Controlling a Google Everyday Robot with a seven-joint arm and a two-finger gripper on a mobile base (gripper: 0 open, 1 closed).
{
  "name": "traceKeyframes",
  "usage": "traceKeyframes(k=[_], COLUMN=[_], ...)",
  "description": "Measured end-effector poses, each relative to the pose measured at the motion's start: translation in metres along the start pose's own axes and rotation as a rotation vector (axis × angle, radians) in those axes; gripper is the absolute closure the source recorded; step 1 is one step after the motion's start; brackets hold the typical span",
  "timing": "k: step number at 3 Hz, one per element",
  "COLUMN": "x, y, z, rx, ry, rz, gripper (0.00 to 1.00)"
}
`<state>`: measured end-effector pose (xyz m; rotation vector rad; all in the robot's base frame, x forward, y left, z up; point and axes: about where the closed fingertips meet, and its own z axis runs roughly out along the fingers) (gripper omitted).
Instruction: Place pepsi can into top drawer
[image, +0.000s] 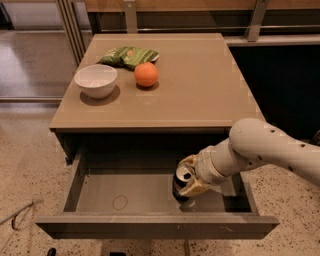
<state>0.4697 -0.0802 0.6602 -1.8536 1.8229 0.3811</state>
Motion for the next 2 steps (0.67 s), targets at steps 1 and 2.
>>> traceKeyframes(k=[1, 2], x=[-0.0044, -0.0044], y=[-0.0159, -0.0159], z=[-0.0031, -0.0031], rx=[0.023, 0.023], ry=[0.010, 0.010], rz=[-0.007, -0.007], gripper=[0.00, 0.00])
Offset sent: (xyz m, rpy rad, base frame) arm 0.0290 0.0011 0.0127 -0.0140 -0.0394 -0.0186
